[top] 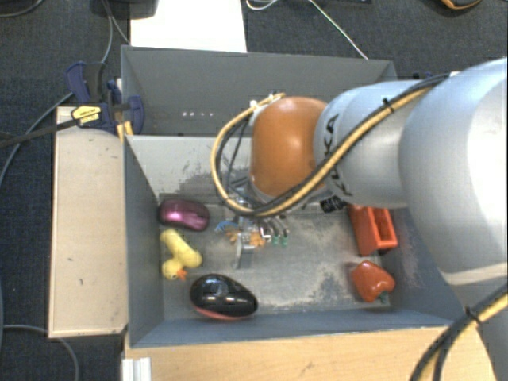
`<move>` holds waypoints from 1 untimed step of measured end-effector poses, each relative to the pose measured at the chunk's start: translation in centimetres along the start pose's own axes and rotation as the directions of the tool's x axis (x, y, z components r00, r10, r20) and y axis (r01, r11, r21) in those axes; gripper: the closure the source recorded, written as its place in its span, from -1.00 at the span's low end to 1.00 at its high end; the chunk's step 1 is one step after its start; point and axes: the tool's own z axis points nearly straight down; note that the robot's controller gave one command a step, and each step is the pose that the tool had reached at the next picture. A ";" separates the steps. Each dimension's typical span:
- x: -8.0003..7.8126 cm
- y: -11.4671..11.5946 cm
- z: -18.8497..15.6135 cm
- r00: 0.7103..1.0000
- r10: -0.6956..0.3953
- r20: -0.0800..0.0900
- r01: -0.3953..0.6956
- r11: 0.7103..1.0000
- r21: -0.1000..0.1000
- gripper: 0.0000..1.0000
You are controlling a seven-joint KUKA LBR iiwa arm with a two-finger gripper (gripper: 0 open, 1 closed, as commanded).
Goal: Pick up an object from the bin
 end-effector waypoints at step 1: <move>-2.2 -0.1 3.5 0.993 -0.120 0.012 0.120 0.993 0.001 -1.00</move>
Offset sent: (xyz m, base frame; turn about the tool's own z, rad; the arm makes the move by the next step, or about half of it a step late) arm 0.0011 -0.0048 -0.0291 -0.0666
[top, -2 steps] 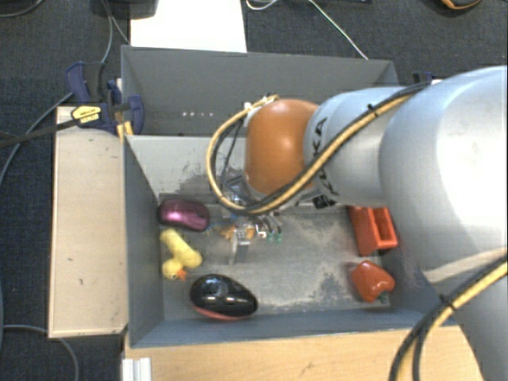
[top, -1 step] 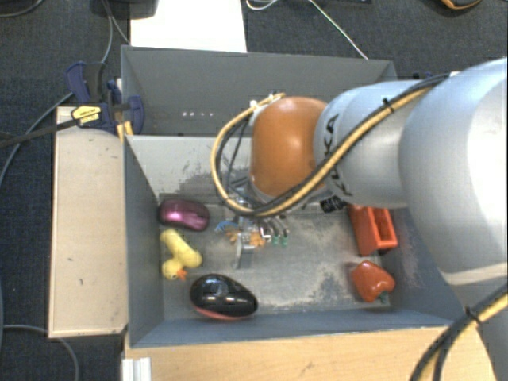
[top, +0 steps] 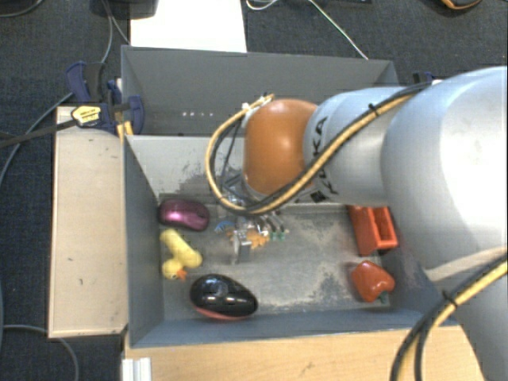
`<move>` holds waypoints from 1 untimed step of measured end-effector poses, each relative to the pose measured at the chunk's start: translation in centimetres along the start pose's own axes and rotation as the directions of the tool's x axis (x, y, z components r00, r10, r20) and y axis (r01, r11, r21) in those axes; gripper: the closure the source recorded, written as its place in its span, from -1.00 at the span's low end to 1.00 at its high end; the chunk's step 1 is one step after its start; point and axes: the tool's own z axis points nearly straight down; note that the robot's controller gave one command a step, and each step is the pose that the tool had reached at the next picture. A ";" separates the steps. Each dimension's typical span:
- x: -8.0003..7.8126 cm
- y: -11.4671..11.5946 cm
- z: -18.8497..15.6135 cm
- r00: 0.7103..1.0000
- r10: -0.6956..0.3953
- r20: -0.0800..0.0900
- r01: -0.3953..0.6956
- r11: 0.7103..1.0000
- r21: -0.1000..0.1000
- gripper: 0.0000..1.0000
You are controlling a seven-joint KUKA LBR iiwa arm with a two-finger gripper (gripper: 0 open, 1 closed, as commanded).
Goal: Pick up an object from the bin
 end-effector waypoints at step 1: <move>2.1 -0.2 -0.7 0.998 0.056 -0.010 -0.056 0.998 -0.002 1.00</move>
Offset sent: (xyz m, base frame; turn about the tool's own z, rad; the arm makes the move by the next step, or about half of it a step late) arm 0.0000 0.0000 0.0000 0.0000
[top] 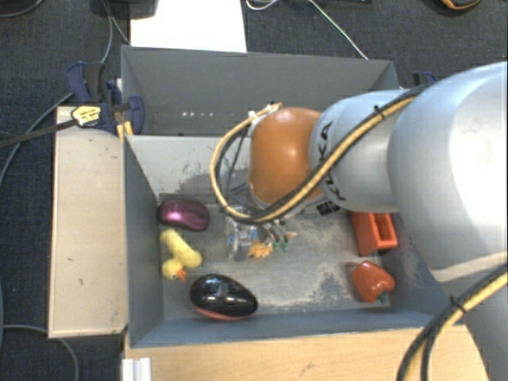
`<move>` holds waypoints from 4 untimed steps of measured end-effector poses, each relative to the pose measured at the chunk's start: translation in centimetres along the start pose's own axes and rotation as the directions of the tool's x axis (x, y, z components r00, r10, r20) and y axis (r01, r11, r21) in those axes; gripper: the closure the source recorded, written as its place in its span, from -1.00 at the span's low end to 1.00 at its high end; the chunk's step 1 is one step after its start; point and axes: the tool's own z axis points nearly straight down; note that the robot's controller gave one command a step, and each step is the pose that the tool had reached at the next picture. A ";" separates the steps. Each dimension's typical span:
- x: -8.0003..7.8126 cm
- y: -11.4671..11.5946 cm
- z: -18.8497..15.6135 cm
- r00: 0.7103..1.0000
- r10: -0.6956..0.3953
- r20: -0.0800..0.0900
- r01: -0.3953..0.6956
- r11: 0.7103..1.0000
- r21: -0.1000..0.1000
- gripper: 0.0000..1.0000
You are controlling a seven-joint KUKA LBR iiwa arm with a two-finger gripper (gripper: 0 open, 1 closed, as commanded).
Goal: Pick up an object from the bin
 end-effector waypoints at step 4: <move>0.5 -3.6 -11.1 0.999 -0.035 0.003 0.035 0.999 -0.001 -1.00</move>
Offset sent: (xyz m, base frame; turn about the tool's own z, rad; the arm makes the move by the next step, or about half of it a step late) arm -0.0067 -0.0066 0.1250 0.0082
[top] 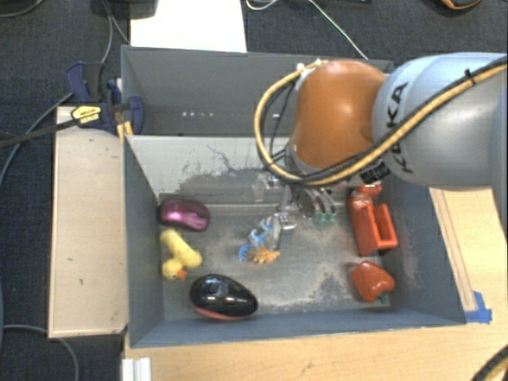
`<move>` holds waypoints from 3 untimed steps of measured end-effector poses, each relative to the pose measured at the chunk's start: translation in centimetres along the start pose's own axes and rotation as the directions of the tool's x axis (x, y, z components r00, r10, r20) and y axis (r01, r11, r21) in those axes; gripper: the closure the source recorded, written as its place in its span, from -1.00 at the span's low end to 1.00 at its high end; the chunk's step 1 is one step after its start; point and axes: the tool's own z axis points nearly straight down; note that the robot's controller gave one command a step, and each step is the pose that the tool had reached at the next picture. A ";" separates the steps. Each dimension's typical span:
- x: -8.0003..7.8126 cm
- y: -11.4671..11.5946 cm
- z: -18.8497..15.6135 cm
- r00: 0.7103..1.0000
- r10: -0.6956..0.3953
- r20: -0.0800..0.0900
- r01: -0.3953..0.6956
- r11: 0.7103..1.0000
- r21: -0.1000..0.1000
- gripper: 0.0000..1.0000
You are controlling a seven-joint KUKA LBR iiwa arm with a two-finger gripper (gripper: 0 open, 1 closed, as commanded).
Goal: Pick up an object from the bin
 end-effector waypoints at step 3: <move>1.3 -2.4 10.5 1.000 -0.014 0.002 0.014 1.000 -0.001 1.00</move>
Offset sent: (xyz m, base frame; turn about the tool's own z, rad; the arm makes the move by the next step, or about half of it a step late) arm -0.0102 -0.0253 -0.1063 -0.0172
